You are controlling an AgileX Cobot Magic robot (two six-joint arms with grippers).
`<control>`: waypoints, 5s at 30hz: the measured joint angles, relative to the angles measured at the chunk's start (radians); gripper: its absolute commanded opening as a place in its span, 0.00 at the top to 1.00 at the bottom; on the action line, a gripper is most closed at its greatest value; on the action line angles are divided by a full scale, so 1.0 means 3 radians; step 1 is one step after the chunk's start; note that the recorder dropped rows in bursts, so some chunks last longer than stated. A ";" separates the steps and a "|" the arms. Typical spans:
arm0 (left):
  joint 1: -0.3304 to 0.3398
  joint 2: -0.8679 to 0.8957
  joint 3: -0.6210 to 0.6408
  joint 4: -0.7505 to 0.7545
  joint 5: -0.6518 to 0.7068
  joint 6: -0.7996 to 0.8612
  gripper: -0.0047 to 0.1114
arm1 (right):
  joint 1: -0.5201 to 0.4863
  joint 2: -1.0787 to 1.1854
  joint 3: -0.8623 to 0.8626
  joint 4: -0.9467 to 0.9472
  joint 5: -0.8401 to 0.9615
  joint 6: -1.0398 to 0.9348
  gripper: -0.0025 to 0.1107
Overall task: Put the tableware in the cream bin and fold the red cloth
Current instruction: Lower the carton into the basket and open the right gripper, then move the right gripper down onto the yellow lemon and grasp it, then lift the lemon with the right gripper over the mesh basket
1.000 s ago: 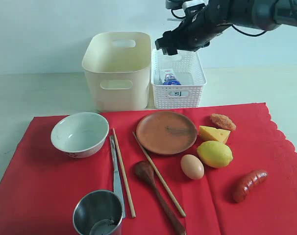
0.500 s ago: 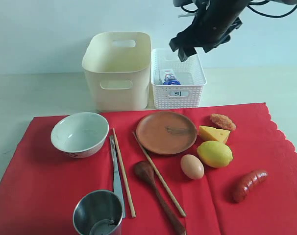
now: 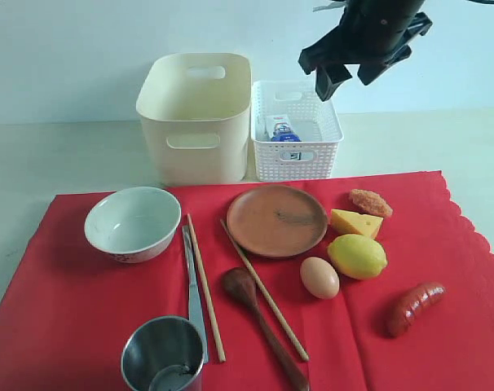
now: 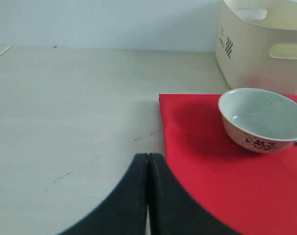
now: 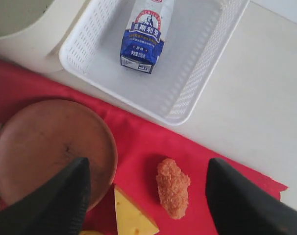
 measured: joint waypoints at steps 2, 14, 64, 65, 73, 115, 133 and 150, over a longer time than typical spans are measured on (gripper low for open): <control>0.0000 0.0000 0.0000 0.0000 0.0000 0.0000 0.96 | 0.0000 -0.0046 0.0000 0.0000 0.0059 0.0000 0.41; 0.0000 0.0000 0.0000 0.0000 0.0000 0.0000 0.96 | 0.0000 -0.0238 0.0000 0.0051 0.0377 0.0000 0.41; 0.0000 0.0000 0.0000 0.0000 0.0000 0.0000 0.96 | 0.0007 -0.0370 0.2026 0.0625 -0.0174 -0.0783 0.41; 0.0000 0.0000 0.0000 0.0000 0.0000 0.0000 0.96 | 0.0007 -0.0321 0.2026 0.0625 -0.0202 -0.0783 0.41; 0.0000 0.0000 0.0000 0.0000 0.0000 0.0000 0.96 | 0.0007 -0.0196 0.2038 0.0595 -0.0329 -0.0783 0.41; 0.0000 0.0000 0.0000 0.0000 0.0000 0.0000 0.96 | 0.0007 -0.0001 0.2010 0.0552 -0.0564 -0.0389 0.98; 0.0000 0.0000 0.0000 0.0000 0.0000 0.0000 0.96 | 0.0007 -0.0727 0.2039 0.0564 -0.0590 -0.0409 0.98; 0.0000 0.0000 0.0000 0.0000 0.0000 0.0000 0.96 | 0.0007 -0.1206 0.1918 0.0564 -0.1016 -0.0422 0.98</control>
